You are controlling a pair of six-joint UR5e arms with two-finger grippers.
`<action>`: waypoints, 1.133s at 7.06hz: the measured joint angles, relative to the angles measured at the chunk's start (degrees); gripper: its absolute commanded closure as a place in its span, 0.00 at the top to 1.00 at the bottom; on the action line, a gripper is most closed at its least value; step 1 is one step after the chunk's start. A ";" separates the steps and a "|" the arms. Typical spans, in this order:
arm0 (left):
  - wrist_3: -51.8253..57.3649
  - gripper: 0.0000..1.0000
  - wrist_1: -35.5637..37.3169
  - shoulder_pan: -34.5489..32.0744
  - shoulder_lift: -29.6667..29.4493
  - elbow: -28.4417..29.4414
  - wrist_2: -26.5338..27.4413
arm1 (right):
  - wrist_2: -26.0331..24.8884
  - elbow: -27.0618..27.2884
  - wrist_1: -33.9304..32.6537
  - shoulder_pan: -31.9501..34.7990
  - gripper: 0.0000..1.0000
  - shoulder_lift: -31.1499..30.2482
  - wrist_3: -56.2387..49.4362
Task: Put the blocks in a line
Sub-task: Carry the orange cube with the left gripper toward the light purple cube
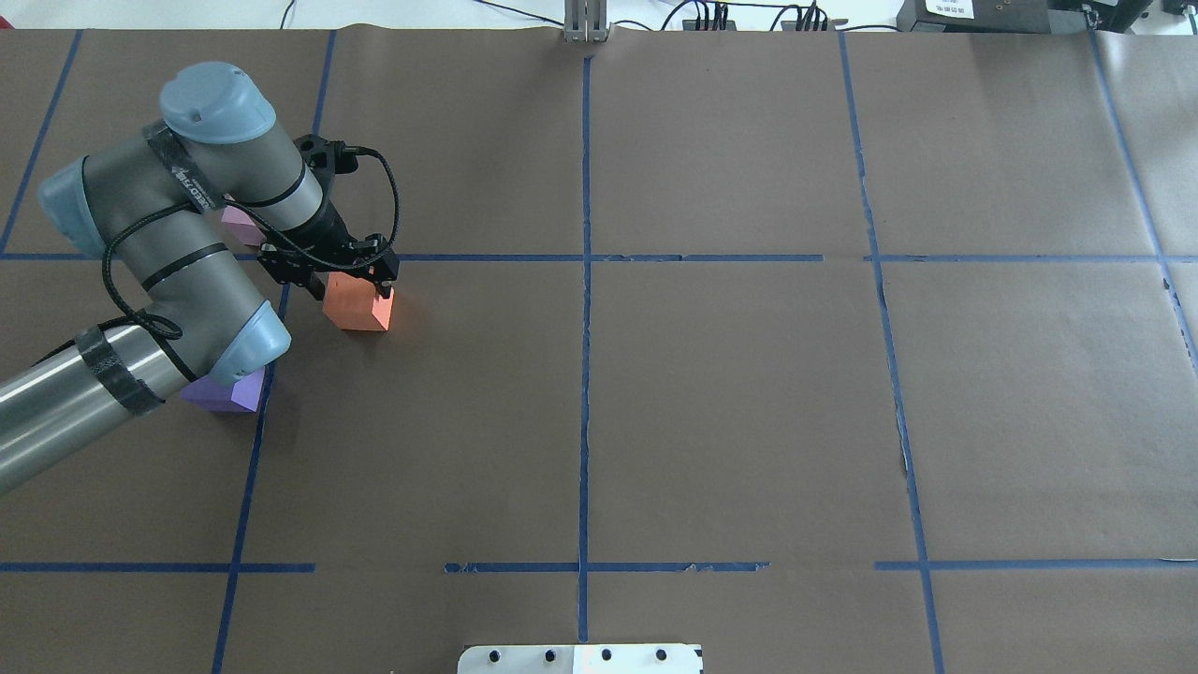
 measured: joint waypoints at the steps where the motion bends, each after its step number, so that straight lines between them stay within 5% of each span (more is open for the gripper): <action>1: -0.01 0.82 -0.33 0.24 -0.04 0.31 0.06 | 0.00 0.00 0.00 0.00 1.00 0.00 0.00; 3: 0.01 0.24 -0.67 0.46 -0.11 0.47 0.09 | 0.00 0.00 0.00 0.00 1.00 0.00 0.00; 4: 0.07 0.16 -0.74 0.51 -0.12 0.49 0.11 | 0.00 0.00 0.00 0.00 1.00 0.00 0.00; 8: 1.75 0.16 0.66 -3.56 1.19 -3.55 0.60 | 0.00 0.00 0.00 0.00 1.00 0.00 0.00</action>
